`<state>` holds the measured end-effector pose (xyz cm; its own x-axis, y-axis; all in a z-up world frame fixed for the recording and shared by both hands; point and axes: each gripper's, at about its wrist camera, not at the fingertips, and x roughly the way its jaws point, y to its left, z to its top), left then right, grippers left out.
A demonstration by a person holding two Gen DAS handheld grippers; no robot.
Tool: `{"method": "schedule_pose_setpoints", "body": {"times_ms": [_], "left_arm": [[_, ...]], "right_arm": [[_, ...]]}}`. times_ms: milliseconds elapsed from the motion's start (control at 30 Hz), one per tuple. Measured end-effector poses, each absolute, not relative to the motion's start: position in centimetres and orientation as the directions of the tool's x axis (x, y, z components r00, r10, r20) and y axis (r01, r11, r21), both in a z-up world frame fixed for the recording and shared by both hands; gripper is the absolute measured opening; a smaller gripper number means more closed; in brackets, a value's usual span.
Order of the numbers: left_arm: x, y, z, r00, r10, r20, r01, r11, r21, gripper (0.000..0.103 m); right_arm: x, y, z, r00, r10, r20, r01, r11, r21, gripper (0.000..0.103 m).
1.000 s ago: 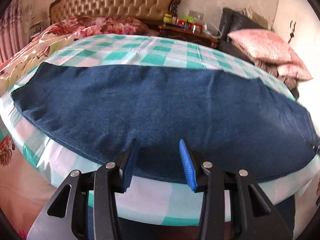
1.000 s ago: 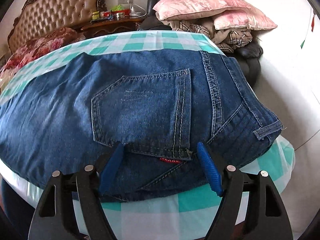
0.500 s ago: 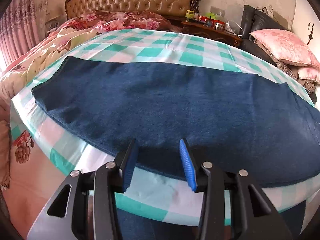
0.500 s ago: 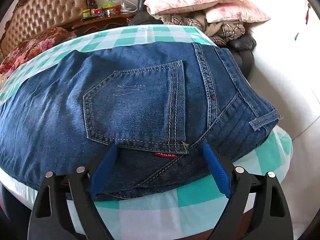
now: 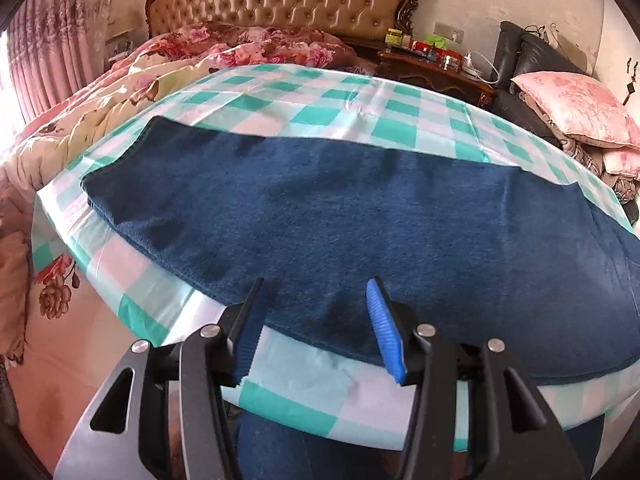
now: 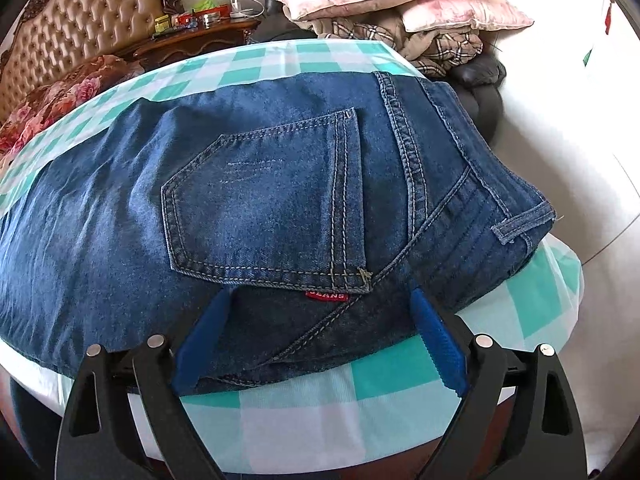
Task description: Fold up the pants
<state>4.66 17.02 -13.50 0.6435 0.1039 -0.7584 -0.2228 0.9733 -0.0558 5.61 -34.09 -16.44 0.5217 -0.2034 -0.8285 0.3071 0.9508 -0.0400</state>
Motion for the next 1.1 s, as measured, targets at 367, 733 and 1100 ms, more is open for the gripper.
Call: {"method": "schedule_pose_setpoints", "body": {"times_ms": [367,733,1100], "left_arm": [[5.8,5.3,-11.7,0.670,-0.143,-0.728,0.072,0.989,-0.129,0.051],[3.3,-6.4,-12.6,0.585,-0.295,-0.756,0.317,0.941,-0.122,0.051],[4.5,-8.4,-15.2,0.540,-0.246,-0.805,0.322,0.944,-0.073,0.052]], "right_arm": [[12.3,-37.1,-11.1,0.633,-0.114,-0.766,0.236,0.970,0.051,0.081],[19.4,-44.3,-15.0,0.545,-0.282,-0.790,0.344,0.934,-0.096,0.080],[14.9,-41.4,-12.1,0.636,-0.248,-0.730,0.343,0.939,-0.019,0.082]]}}
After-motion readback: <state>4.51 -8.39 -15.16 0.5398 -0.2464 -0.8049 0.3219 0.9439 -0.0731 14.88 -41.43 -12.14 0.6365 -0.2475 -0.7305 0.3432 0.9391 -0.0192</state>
